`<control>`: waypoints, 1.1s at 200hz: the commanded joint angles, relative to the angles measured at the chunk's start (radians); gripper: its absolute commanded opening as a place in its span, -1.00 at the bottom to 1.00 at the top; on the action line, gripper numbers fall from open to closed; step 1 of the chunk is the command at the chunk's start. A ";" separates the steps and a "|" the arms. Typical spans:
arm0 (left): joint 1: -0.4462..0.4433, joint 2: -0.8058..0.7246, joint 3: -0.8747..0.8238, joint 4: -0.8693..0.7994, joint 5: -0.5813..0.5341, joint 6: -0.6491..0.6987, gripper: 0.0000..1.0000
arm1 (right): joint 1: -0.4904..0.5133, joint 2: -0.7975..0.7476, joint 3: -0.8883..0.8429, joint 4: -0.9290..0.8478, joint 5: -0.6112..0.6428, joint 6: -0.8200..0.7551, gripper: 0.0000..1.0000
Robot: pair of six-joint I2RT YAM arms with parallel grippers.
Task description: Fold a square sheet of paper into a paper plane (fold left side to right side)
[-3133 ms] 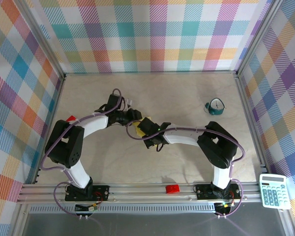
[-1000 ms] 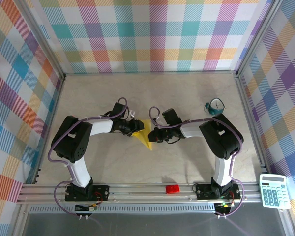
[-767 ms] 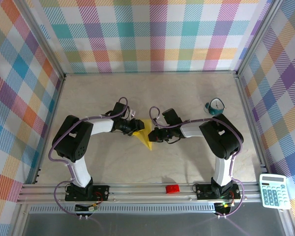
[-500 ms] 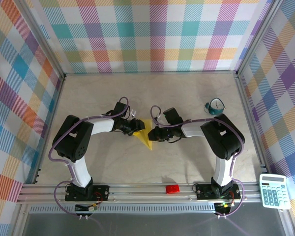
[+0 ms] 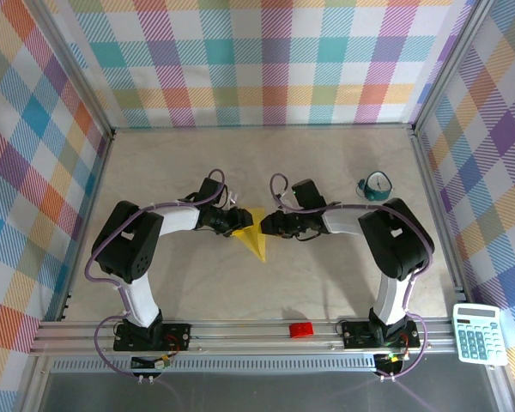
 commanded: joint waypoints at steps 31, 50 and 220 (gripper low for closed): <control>-0.010 0.016 -0.008 -0.065 -0.045 0.017 -0.12 | 0.022 0.065 0.058 -0.001 -0.015 -0.011 -0.23; -0.010 0.016 -0.009 -0.066 -0.045 0.017 -0.12 | 0.026 0.080 0.066 0.007 -0.015 -0.006 -0.26; -0.010 0.018 -0.001 -0.074 -0.048 0.021 -0.12 | 0.033 0.091 0.106 -0.153 0.122 -0.059 -0.99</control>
